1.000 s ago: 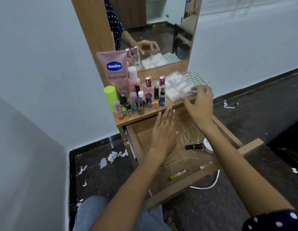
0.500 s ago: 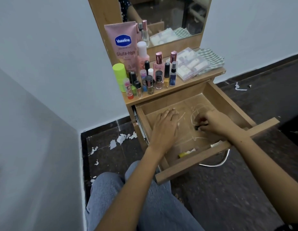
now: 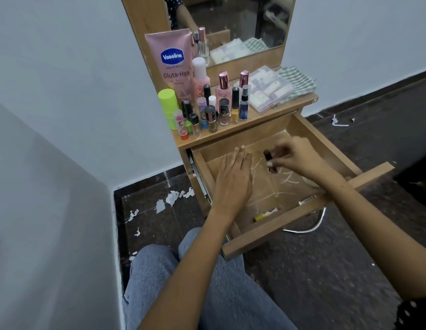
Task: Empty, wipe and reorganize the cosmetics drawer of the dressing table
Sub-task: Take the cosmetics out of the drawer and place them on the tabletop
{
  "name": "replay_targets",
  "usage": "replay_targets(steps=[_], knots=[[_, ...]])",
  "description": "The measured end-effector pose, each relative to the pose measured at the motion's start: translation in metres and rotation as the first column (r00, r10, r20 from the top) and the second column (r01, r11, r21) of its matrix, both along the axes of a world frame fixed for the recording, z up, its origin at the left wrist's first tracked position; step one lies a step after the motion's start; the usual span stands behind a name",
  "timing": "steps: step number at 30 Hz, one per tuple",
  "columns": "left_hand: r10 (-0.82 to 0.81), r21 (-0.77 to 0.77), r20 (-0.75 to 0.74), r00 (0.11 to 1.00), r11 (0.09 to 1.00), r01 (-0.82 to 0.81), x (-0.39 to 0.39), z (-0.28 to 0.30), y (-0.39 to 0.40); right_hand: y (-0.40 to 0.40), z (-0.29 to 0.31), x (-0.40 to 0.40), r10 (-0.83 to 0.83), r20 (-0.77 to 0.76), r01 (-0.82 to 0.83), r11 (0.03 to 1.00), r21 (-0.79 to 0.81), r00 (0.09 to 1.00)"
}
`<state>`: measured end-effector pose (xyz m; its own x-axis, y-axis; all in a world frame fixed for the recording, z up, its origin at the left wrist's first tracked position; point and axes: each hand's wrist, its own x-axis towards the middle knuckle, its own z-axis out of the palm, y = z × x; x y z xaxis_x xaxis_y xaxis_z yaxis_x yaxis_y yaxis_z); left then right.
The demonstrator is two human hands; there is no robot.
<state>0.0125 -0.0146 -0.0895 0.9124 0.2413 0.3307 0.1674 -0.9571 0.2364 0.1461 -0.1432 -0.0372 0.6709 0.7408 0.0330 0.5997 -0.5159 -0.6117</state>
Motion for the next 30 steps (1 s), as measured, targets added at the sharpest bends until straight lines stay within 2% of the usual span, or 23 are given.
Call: replay_targets(steps=[1,3,5,7,9,19,23,30], knots=[[0.012,0.024,-0.004,1.000,1.000,-0.012,0.001,-0.001,0.000,0.006,0.004,-0.001,-0.066,-0.028,0.069,0.988,0.137,0.997],[0.035,0.066,-0.020,0.999,0.997,-0.034,0.001,-0.002,0.001,0.021,0.014,-0.002,-0.173,-0.092,0.195,0.902,0.386,0.981],[0.054,0.093,-0.030,0.998,0.994,-0.051,0.002,-0.003,0.002,0.038,0.024,0.000,-0.263,-0.105,0.279,0.812,0.513,0.959],[0.062,0.105,-0.036,0.997,0.993,-0.058,0.002,-0.004,0.001,0.054,0.031,0.005,-0.316,-0.091,0.310,0.763,0.567,0.944],[0.065,0.115,-0.037,0.997,0.991,-0.061,0.001,-0.004,0.001,0.068,0.032,0.010,-0.337,-0.066,0.310,0.749,0.586,0.939],[0.077,0.082,-0.009,0.997,0.994,-0.076,0.001,-0.004,0.001,0.084,0.014,0.020,-0.369,0.063,0.288,0.810,0.511,0.927],[0.084,0.085,-0.007,0.996,0.993,-0.083,0.001,-0.005,0.001,0.083,0.013,0.017,-0.433,0.164,0.321,0.830,0.456,0.886],[0.078,0.071,-0.005,0.997,0.994,-0.077,0.001,-0.003,0.001,0.086,0.012,0.021,-0.458,0.113,0.351,0.797,0.491,0.882]])
